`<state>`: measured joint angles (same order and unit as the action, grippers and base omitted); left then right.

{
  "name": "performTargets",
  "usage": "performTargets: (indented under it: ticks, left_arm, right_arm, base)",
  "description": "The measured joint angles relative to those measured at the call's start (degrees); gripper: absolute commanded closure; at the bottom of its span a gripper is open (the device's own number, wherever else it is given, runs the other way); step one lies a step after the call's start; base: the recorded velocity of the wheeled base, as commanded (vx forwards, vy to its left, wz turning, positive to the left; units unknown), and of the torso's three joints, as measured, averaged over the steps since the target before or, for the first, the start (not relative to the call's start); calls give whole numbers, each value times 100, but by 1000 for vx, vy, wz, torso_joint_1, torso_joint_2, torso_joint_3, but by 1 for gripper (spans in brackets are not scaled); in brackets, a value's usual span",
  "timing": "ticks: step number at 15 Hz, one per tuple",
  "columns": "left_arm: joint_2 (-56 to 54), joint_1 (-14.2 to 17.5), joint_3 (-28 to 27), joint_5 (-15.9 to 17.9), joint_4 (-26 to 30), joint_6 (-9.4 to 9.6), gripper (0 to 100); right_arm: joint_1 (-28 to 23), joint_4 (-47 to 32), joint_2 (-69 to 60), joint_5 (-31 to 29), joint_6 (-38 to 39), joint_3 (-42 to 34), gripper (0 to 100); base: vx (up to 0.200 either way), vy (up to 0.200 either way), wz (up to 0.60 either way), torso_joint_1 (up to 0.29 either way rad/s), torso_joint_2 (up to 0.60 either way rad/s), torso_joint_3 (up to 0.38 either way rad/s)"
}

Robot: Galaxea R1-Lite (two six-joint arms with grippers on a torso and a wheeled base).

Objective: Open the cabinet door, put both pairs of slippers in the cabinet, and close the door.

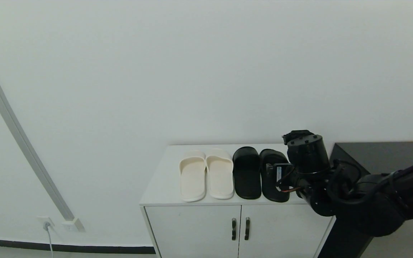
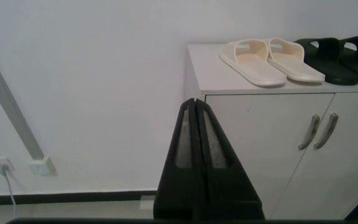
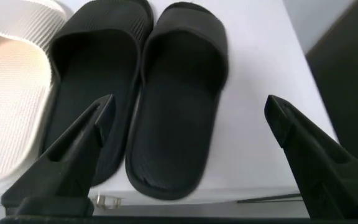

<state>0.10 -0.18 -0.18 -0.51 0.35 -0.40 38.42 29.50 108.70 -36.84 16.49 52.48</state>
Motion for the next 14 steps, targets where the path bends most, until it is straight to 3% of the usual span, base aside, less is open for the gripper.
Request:
performTargets:
  ticks: [6, 14]
  left_arm:
    - [0, 0, 0, 0, 0, -2, 100]
    - [0, 0, 0, 0, -2, 0, 100]
  right_arm:
    - [30, 471, 858, -112, -49, 672, 0]
    - [-138, 490, 2049, -139, -55, 1918, 0]
  base:
    - [0, 0, 0, 0, 0, 0]
    - [0, 0, 0, 0, 0, 0]
